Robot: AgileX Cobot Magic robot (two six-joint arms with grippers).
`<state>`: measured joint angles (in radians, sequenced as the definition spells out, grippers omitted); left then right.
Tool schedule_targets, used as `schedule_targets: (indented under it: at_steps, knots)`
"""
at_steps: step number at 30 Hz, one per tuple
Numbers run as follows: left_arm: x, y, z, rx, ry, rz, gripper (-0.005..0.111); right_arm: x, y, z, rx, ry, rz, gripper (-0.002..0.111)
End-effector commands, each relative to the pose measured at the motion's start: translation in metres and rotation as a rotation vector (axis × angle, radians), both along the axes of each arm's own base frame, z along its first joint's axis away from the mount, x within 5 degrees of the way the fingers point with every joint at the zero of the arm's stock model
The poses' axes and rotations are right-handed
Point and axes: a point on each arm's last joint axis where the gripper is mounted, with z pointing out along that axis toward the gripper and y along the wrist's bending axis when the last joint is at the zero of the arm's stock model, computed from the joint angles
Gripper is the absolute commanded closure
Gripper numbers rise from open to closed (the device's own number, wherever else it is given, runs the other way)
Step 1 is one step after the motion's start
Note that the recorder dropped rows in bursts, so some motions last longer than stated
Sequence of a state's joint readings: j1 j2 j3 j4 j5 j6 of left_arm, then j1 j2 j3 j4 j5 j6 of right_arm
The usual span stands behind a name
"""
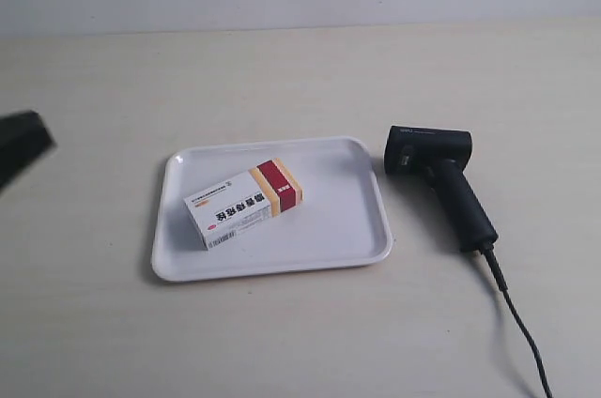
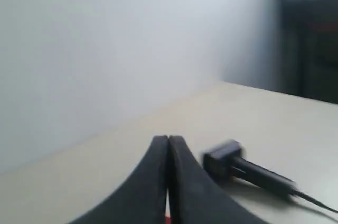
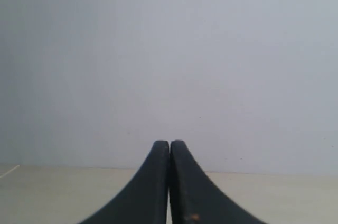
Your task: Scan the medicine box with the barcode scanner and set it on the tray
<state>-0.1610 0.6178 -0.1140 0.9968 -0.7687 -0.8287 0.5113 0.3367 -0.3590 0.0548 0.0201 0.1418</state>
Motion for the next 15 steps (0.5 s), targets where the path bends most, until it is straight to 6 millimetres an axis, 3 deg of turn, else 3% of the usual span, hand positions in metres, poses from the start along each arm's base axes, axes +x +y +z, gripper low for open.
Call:
schedule_targets:
  at_steps: [1, 8, 12, 15]
  knots:
    - [-0.019, 0.035, -0.022, -0.087, 0.033, 0.381, 0.105, 0.0, 0.0, 0.0, -0.003, -0.011, -0.001, 0.107]
    - [-0.041, 0.056, -0.021, -0.083, -0.084, 0.58, 0.105, 0.0, 0.0, 0.0, -0.003, -0.011, -0.001, 0.107]
    - [-0.038, 0.064, -0.035, 0.05, 0.017, 0.681, 0.105, 0.0, 0.0, 0.0, -0.001, -0.01, -0.001, 0.107]
    - [-0.039, 0.062, -0.044, 0.142, 0.084, 0.654, 0.105, 0.0, 0.0, 0.0, -0.001, -0.01, -0.001, 0.107]
